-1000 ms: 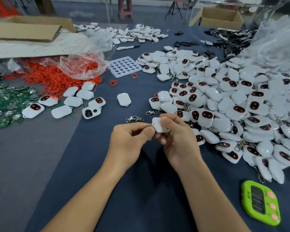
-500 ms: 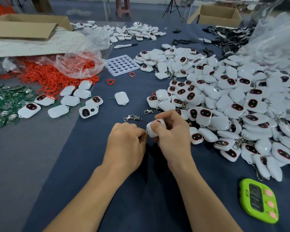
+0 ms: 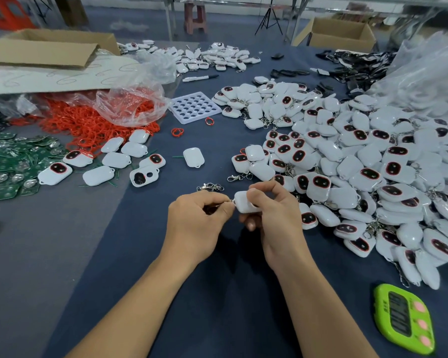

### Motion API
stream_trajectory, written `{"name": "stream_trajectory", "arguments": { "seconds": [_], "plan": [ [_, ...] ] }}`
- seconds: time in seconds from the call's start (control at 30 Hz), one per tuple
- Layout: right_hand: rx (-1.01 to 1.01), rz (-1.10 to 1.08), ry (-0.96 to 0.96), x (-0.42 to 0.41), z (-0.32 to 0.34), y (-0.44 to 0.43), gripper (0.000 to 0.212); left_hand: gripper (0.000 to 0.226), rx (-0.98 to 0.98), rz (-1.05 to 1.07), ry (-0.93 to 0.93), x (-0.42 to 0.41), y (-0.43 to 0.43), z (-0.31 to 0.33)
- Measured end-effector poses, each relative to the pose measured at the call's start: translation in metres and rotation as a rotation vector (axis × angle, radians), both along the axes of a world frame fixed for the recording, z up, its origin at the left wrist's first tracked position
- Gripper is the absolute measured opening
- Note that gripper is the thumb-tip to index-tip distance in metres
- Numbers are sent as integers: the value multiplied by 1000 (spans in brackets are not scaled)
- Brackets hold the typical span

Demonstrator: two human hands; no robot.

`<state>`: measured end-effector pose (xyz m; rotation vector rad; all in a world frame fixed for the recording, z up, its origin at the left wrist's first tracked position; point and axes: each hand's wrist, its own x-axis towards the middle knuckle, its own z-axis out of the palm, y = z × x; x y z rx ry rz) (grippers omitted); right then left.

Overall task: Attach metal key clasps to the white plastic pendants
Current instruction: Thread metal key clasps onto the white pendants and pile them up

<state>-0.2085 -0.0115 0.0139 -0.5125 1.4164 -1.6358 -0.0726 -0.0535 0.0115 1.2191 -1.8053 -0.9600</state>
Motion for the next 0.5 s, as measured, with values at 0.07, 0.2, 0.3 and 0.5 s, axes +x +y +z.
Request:
{"name": "stream_trajectory", "arguments": {
  "seconds": [0.07,0.2,0.3,0.5],
  "plan": [
    [-6,-4,16,0,-2,0,9,21,-89,1,-115,-1,1,-2],
    [-20,10,74,0,-5,0,8,22,-245,24,-328,-3,3,-6],
    [-29,100,124,0,-4,1,16,21,-304,86,-367,-4,0,-7],
    [46,243,294,2,-5,4,19,30,-128,270,-87,9,-17,-8]
  ]
}}
